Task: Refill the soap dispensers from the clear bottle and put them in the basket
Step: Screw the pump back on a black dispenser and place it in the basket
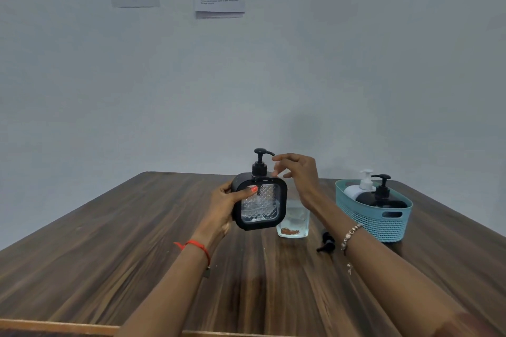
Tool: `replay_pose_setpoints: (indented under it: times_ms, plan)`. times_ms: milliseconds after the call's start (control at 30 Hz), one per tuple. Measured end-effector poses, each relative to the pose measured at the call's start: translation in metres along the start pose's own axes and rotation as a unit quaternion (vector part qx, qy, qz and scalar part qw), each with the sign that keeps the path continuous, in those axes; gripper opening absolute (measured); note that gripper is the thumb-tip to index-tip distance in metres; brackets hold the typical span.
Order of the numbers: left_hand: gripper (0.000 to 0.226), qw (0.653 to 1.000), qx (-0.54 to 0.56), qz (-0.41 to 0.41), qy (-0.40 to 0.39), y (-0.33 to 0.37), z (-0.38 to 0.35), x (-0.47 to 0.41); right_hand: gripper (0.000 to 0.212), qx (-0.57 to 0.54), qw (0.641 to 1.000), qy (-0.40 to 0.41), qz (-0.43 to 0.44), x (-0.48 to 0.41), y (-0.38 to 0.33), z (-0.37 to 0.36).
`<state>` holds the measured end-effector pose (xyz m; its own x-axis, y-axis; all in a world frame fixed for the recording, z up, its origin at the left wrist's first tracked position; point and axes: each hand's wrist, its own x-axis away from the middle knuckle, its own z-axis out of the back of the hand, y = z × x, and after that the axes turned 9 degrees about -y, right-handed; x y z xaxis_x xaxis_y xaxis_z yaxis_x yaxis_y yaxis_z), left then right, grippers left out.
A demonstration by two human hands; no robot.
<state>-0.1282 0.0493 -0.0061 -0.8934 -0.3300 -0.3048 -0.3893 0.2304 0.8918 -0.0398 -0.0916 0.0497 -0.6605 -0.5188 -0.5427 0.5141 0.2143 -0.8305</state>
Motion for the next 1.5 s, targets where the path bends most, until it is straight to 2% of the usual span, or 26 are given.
replay_pose_setpoints:
  times_ms: [100,200,300,400,467,633,700,833,933,1033,1100,1167,1233,1400,1500]
  plan:
    - [0.054,1.0,-0.002,0.005,-0.003,0.0,0.0,0.0,0.014,-0.02,0.998,-0.051,-0.022,-0.001,0.003,0.0]
    - [0.053,1.0,0.0,0.006,-0.005,-0.002,-0.003,-0.001,0.026,-0.041,0.99,-0.127,-0.048,-0.002,0.004,-0.001]
    - [0.045,1.0,-0.003,0.006,-0.007,-0.003,-0.002,-0.001,0.026,-0.032,0.991,-0.123,-0.037,-0.004,0.004,-0.001]
    - [0.035,1.0,-0.009,0.007,-0.005,-0.004,-0.001,-0.001,0.021,0.03,0.993,-0.113,-0.029,-0.004,0.007,-0.001]
    - [0.034,1.0,-0.005,0.007,-0.005,-0.003,0.0,-0.001,0.017,0.053,0.989,-0.136,-0.028,-0.005,0.009,-0.002]
    - [0.039,1.0,-0.009,0.021,-0.015,-0.004,0.002,-0.001,0.018,0.011,0.98,-0.195,-0.038,-0.007,0.003,0.001]
    - [0.038,1.0,-0.009,0.022,-0.012,-0.005,0.002,-0.001,0.018,0.026,0.983,-0.177,-0.034,-0.007,-0.001,-0.001]
    - [0.029,1.0,-0.011,0.004,0.009,-0.009,-0.006,-0.002,0.017,0.063,0.995,-0.071,-0.024,-0.003,0.001,-0.013]
    - [0.031,1.0,-0.015,-0.007,0.023,-0.012,-0.009,-0.003,0.02,0.094,0.996,-0.002,-0.003,0.0,0.008,-0.021]
    - [0.032,1.0,-0.02,-0.006,0.019,-0.012,-0.006,-0.002,0.02,0.101,0.994,-0.044,-0.009,0.0,0.01,-0.014]
    - [0.034,1.0,-0.015,0.004,0.005,-0.009,-0.004,-0.001,0.015,0.052,0.991,-0.116,-0.034,-0.002,0.009,-0.006]
    - [0.037,1.0,-0.005,0.016,-0.013,-0.006,-0.003,0.0,0.02,-0.011,0.983,-0.175,-0.058,-0.004,0.007,0.001]
    - [0.036,0.999,0.0,0.022,-0.023,-0.005,-0.003,0.0,0.025,-0.036,0.978,-0.196,-0.067,-0.005,0.005,0.003]
    - [0.03,1.0,0.016,0.021,-0.011,-0.006,-0.007,0.001,0.026,0.026,0.992,-0.118,-0.042,-0.002,0.005,-0.007]
    - [0.027,1.0,0.025,0.018,0.006,-0.009,-0.009,0.002,0.018,0.05,0.996,-0.068,-0.039,0.0,0.008,-0.017]
